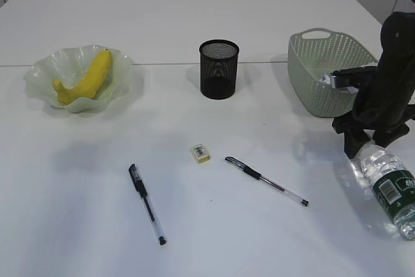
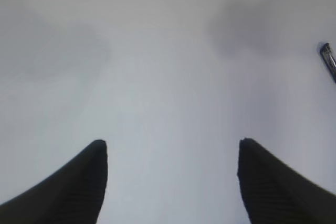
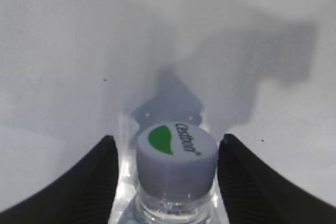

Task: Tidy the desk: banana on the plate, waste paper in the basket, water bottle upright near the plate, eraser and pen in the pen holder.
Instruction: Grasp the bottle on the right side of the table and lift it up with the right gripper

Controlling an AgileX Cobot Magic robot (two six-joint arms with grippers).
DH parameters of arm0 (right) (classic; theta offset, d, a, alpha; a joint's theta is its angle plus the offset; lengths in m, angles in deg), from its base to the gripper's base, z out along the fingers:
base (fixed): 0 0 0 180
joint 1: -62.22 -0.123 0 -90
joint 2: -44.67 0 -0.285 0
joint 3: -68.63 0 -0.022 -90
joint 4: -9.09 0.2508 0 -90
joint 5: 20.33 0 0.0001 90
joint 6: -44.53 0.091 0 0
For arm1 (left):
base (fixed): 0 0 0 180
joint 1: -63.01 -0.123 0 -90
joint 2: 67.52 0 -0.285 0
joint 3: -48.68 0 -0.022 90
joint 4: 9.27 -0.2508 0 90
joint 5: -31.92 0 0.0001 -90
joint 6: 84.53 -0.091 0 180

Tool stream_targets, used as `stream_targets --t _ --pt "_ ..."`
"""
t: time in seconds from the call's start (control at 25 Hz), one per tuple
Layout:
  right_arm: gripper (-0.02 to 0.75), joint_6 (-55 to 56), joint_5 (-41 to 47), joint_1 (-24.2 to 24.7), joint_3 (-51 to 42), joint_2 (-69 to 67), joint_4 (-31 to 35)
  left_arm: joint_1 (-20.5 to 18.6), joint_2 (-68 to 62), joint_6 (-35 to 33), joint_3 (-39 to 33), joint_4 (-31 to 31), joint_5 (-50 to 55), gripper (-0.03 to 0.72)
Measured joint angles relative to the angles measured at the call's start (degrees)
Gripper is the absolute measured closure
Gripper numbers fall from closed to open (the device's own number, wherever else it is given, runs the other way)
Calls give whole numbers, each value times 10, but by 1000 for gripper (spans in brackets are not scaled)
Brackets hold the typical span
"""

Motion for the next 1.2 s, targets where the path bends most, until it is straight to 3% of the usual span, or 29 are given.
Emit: stream_targets --t 0.24,0.84,1.2 --pt "444 0 0 0 0 0 0 0 0 0 0 0 0 130" --pt "486 -1 25 0 31 3 0 0 0 0 0 -1 1 130" --pt "486 -3 55 0 39 76 4 0 0 0 0 -1 1 130"
